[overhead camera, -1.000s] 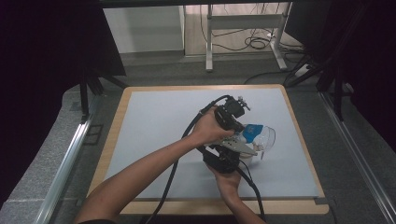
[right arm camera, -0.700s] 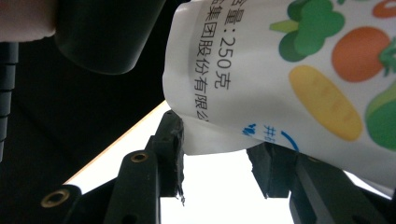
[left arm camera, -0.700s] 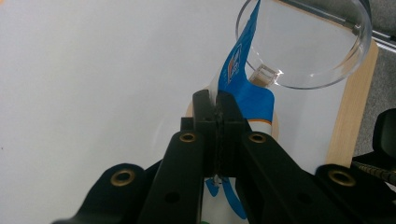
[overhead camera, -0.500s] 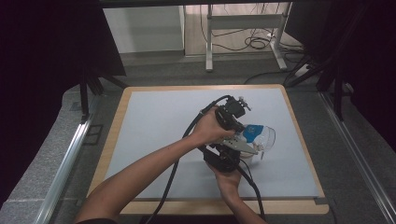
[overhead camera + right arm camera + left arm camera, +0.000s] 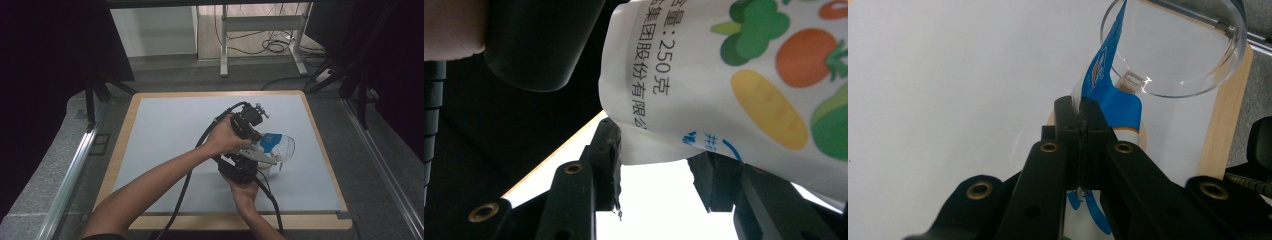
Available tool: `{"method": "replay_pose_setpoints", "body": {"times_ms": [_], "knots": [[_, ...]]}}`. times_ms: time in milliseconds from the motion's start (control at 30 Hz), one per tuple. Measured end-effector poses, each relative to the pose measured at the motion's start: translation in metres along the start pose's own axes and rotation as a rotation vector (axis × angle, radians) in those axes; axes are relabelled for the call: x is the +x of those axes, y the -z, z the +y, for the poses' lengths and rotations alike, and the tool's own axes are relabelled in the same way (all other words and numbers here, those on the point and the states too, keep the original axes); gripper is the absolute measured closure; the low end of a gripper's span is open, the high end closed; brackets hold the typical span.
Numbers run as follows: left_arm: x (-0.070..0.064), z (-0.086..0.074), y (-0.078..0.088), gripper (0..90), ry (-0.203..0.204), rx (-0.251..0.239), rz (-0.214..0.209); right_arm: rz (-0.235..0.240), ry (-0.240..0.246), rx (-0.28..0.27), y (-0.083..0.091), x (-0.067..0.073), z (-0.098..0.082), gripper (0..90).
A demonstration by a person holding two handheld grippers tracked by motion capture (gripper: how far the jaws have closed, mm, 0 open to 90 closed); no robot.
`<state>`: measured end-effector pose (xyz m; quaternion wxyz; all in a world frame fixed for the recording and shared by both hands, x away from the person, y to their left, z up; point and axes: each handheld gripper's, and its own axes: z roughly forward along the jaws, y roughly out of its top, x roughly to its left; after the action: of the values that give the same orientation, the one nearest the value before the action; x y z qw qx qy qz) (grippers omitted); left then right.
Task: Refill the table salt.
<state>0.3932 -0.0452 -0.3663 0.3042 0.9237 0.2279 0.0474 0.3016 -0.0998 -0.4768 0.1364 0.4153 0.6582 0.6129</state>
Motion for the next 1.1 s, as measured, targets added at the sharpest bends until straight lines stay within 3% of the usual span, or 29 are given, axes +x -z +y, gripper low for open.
{"method": "replay_pose_setpoints", "body": {"times_ms": [767,1100], "knots": [[0.0007,-0.0024,-0.0006,89.7,0.004,0.000,-0.006,0.001,0.003,0.005,-0.0005,0.0003,-0.0017,58.9],[0.0000,0.0010,0.0017,89.6,0.007,-0.002,-0.023,-0.001,-0.004,-0.026,0.0019,0.0017,0.0014,59.3]]}}
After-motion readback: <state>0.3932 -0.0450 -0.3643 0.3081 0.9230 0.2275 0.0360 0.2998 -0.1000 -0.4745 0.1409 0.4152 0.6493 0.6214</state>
